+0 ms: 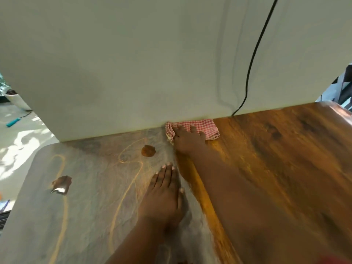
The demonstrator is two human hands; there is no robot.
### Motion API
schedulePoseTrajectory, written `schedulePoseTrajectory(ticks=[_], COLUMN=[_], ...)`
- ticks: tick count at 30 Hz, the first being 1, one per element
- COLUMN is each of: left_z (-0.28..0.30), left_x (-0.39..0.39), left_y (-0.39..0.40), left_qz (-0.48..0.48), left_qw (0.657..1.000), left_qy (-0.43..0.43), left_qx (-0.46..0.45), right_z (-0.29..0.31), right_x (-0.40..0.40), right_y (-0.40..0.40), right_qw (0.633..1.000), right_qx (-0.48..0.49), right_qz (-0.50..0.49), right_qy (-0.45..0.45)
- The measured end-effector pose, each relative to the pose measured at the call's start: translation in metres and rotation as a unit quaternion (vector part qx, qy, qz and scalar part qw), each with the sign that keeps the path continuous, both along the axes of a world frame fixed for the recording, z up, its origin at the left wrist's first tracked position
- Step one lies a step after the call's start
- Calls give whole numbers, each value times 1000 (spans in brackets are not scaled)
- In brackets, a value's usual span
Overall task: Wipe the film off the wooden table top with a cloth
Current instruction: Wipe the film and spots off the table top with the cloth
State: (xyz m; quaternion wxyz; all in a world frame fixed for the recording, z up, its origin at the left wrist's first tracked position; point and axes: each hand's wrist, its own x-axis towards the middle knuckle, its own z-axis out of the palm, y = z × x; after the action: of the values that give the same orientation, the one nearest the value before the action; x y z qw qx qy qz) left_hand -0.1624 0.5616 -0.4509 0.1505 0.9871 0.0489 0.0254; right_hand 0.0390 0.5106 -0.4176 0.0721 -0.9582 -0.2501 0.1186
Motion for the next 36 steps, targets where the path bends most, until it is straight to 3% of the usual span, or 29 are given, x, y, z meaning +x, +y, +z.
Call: schedulePoseTrajectory(ticks=[7,16,22,28,30,36], left_z=[7,6,9,5,4,9], left_x=[-2,-2,-1,-2,-2,0], left_y=[0,0,0,0,0,0], left_qz=[-14,-15,-14,-11,-7,-8], left_qw=[1000,1000,1000,1000,1000,1000], left_qy=[16,21,26,12,6,11], left_qx=[1,-13,-9,-23,-25,-27], right_z=[-11,-5,10,9,6,11], right_x=[-2,3,20,10,-2,3], right_y=[-39,24,-19,11,32,3], right_qw=[994,998,996,996,995,991], right_qx=[-7,30,-22,-5,9,-43], right_qz=[110,-50,88,-86,-102,127], right_qy=[-17,11,19,16,16,17])
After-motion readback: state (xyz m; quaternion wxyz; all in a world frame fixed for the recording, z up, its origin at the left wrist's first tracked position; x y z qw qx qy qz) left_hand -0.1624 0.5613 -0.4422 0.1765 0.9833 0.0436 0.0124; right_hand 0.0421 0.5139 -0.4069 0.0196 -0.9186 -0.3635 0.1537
